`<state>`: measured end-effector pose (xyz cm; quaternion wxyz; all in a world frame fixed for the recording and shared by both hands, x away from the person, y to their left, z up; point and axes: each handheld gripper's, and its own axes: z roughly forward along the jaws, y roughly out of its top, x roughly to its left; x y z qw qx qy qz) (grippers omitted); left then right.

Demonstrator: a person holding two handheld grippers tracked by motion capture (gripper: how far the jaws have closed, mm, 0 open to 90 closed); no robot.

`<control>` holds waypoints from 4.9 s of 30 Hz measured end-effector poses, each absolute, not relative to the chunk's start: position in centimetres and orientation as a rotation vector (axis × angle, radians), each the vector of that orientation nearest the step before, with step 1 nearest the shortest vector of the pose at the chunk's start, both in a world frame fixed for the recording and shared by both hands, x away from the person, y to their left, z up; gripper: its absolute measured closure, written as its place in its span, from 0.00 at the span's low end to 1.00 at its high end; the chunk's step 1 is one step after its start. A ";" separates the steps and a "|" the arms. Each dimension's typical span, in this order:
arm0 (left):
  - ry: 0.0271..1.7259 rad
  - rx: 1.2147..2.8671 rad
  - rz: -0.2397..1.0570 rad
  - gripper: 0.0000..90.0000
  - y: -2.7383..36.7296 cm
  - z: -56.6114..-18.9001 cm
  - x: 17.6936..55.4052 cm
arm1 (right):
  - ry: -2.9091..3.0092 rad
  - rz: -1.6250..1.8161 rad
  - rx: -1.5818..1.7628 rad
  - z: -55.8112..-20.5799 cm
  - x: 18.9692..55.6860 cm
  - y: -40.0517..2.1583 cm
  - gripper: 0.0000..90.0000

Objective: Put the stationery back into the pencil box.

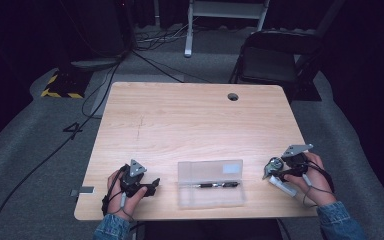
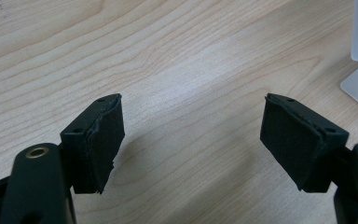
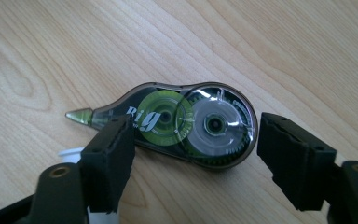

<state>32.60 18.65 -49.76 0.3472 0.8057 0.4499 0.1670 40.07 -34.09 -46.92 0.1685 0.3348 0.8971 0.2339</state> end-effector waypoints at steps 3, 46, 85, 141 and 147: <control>1.164 2.094 0.433 0.25 18.6 -49.8 32.7 | 2.555 0.654 0.936 -47.1 40.2 -33.8 0.30; 1.179 2.112 0.461 0.23 19.3 -50.4 33.0 | 2.572 0.791 1.067 -48.0 42.3 -33.3 0.56; 1.232 2.082 0.468 0.19 20.8 -50.5 33.4 | 2.484 1.006 0.917 -40.5 39.8 -30.5 0.58; 1.232 2.084 0.467 0.19 20.8 -50.5 33.4 | 2.907 0.979 0.396 -42.9 35.1 -19.6 0.58; 1.232 2.083 0.469 0.19 20.8 -50.5 33.4 | 2.926 0.964 0.382 -43.6 35.2 -19.3 0.58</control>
